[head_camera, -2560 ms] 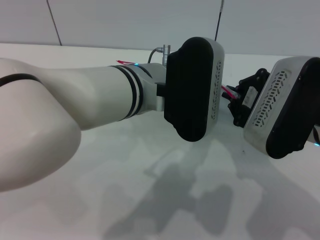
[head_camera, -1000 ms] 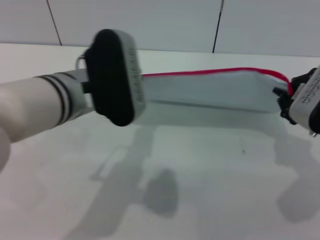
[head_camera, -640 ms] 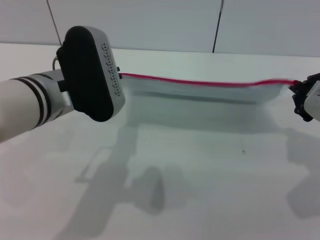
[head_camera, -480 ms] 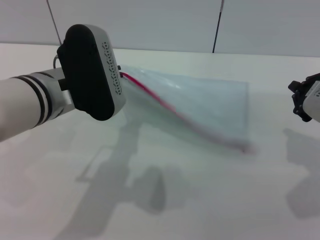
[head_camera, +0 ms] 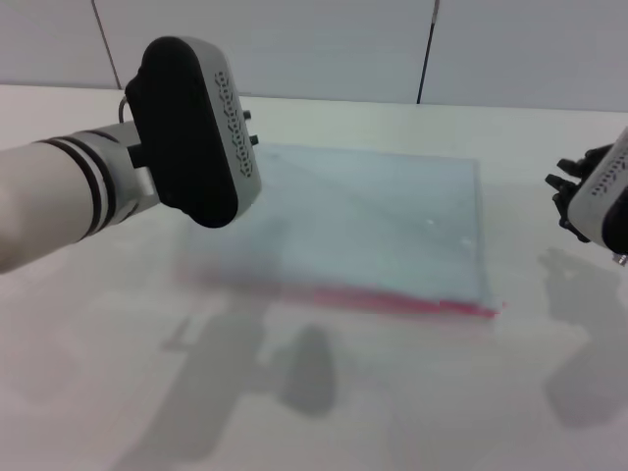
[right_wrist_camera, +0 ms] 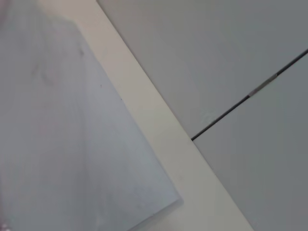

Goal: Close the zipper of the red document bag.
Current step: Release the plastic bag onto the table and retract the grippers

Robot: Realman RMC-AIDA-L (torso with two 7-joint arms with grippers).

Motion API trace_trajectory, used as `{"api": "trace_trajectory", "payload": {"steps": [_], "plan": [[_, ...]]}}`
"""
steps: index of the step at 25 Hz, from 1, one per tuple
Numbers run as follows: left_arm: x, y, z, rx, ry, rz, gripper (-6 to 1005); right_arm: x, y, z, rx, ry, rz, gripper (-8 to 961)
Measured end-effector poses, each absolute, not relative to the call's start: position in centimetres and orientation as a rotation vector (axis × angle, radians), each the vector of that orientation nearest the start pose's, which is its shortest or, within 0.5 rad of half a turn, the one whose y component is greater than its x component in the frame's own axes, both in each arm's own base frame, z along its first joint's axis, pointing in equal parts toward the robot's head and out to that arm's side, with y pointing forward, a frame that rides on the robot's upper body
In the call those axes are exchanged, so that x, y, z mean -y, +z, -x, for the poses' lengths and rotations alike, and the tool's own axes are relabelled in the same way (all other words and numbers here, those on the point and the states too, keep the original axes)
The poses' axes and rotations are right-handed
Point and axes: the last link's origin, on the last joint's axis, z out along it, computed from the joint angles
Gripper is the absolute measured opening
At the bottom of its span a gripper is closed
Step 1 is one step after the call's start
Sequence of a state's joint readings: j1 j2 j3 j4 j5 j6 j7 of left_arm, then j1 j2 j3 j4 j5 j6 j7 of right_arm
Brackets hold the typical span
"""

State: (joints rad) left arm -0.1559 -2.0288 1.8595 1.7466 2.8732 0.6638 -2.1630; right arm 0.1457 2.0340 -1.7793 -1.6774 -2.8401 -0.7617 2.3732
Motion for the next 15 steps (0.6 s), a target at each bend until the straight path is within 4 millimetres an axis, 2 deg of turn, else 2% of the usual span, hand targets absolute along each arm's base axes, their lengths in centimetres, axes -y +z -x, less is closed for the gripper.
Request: {"api": "trace_trajectory", "payload": {"steps": [3, 7, 8, 13, 15], "plan": [[-34.3, 1.1, 14.8, -0.327, 0.261, 2.132, 227, -34.3, 1.1, -19.2, -0.101, -0.277, 2.190, 118], [-34.7, 1.9, 14.2, -0.223, 0.112, 2.071, 301, -34.7, 1.0, -18.9, -0.126, -0.210, 2.163, 303], [-34.8, 2.5, 14.1, -0.168, 0.031, 2.033, 319, -34.7, 0.9, -18.8, -0.133, -0.177, 2.153, 349], [-34.8, 3.7, 14.5, 0.017, -0.283, 1.893, 412, -34.5, 0.5, -17.7, -0.141, 0.040, 2.071, 431], [-34.5, 3.6, 14.9, 0.087, -0.392, 1.850, 524, -34.3, 0.3, -17.4, -0.159, 0.145, 2.031, 464]]}}
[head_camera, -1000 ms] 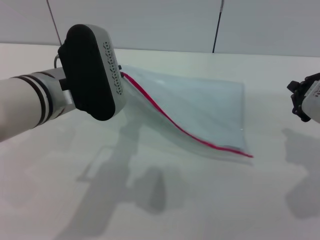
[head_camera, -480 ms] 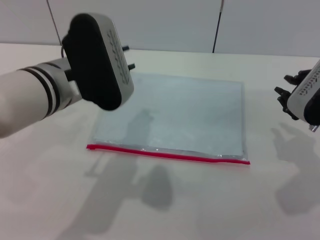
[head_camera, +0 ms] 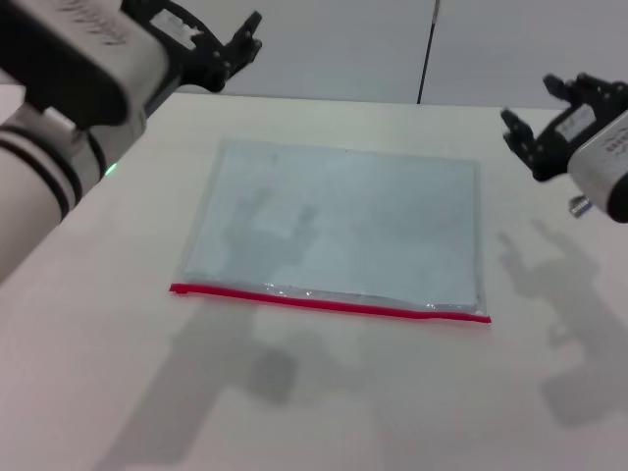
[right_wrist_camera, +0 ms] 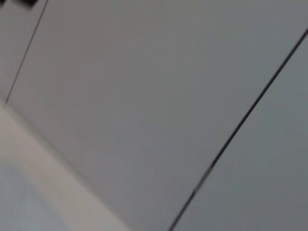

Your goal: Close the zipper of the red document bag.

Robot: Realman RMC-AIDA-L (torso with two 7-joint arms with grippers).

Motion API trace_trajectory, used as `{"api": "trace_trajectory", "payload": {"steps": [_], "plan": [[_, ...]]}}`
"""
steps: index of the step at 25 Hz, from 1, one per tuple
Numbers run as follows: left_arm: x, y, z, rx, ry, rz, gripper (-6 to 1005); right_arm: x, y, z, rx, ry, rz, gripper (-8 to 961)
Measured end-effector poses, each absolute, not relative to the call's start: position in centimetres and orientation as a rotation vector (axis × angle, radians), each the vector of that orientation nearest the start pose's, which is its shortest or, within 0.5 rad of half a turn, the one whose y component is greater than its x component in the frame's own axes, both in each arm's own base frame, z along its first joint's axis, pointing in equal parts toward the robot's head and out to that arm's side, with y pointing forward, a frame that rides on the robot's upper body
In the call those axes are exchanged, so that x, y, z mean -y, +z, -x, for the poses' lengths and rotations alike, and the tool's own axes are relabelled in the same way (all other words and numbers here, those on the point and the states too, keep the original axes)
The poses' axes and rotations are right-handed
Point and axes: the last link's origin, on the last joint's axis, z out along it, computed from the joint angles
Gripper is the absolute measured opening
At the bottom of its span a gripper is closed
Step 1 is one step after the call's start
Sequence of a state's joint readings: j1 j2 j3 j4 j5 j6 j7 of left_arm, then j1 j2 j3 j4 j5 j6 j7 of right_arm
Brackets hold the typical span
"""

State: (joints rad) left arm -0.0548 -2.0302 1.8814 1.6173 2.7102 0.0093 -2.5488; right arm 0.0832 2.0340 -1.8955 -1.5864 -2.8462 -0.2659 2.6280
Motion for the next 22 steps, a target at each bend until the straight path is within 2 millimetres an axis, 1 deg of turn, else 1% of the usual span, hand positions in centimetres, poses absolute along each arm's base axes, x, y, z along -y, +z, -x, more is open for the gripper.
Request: {"api": "trace_trajectory", "payload": {"steps": [2, 3, 4, 6, 8, 9, 11, 15, 19, 22], "plan": [[-34.1, 3.2, 15.5, 0.158, -0.498, 1.806, 636, -34.0, 0.2, -17.5, -0.195, 0.249, 1.995, 496], [-34.0, 2.9, 15.8, 0.174, -0.523, 1.794, 692, -33.7, 0.0, -17.6, -0.222, 0.298, 1.978, 513], [-33.8, 2.7, 15.9, 0.181, -0.538, 1.784, 724, -33.3, 0.0, -17.7, -0.243, 0.349, 1.957, 529], [-33.3, 1.9, 16.5, 0.195, -0.565, 1.767, 789, -32.4, -0.3, -18.0, -0.284, 0.446, 1.906, 501], [-33.1, 1.7, 16.7, 0.204, -0.576, 1.761, 854, -31.4, -0.5, -18.2, -0.288, 0.528, 1.852, 474], [-32.9, 1.5, 16.9, 0.217, -0.585, 1.755, 886, -30.8, -1.0, -18.3, -0.273, 0.558, 1.832, 460], [-32.7, 1.3, 17.3, 0.245, -0.594, 1.749, 884, -30.2, -1.7, -18.5, -0.240, 0.594, 1.805, 453], [-32.6, 1.1, 17.8, 0.275, -0.598, 1.751, 881, -29.9, -2.4, -18.9, -0.252, 0.628, 1.791, 450], [-32.1, 1.0, 18.5, 0.298, -0.585, 1.746, 879, -29.8, -2.1, -19.4, -0.290, 0.634, 1.770, 450], [-31.6, 1.5, 19.4, 0.316, -0.574, 1.720, 879, -29.3, -1.4, -19.8, -0.291, 0.653, 1.719, 450]]}}
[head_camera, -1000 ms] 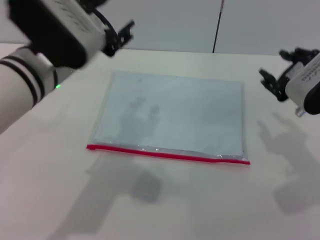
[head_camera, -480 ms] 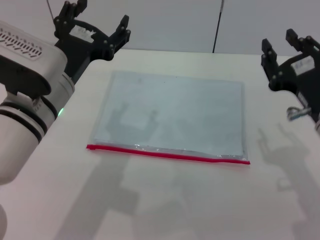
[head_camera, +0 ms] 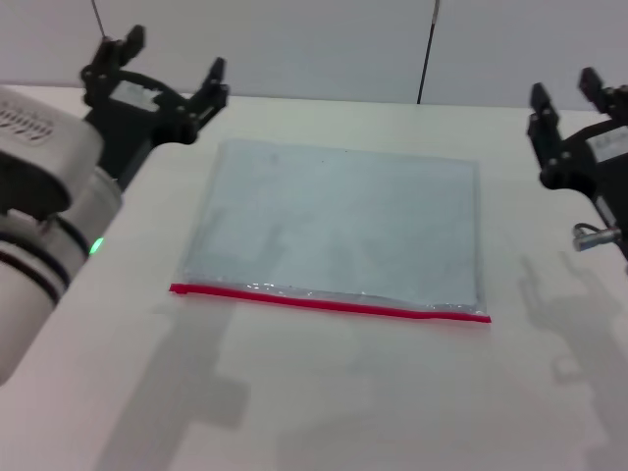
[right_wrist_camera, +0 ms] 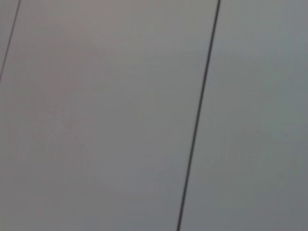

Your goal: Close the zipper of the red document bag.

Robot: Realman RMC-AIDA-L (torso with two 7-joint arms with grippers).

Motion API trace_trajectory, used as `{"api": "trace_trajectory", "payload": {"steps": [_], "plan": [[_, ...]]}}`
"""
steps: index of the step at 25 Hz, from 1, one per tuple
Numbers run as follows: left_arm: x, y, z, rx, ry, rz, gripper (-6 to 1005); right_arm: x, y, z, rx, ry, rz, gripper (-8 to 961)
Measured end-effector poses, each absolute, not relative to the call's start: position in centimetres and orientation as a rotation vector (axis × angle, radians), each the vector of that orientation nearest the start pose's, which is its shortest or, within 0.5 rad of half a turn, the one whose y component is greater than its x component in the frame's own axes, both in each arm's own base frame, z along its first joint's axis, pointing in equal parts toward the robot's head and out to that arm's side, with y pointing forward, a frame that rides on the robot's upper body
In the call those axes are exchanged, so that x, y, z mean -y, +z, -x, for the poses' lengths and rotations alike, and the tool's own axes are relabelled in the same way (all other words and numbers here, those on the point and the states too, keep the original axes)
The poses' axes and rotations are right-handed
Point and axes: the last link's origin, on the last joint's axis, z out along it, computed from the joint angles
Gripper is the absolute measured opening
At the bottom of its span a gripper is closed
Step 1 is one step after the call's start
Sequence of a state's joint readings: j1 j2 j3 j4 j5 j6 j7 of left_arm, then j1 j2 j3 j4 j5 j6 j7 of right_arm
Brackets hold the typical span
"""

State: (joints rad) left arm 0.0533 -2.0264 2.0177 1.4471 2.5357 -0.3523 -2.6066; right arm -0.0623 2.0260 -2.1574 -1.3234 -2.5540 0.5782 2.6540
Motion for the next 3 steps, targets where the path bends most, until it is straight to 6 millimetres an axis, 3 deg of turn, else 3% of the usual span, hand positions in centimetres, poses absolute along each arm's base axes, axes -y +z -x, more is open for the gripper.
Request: {"api": "trace_trajectory", "payload": {"steps": [3], "plan": [[-31.02, 2.18, 19.86, 0.311, -0.588, 1.669, 879, -28.97, -1.13, -20.10, -0.287, 0.665, 1.689, 450]]}}
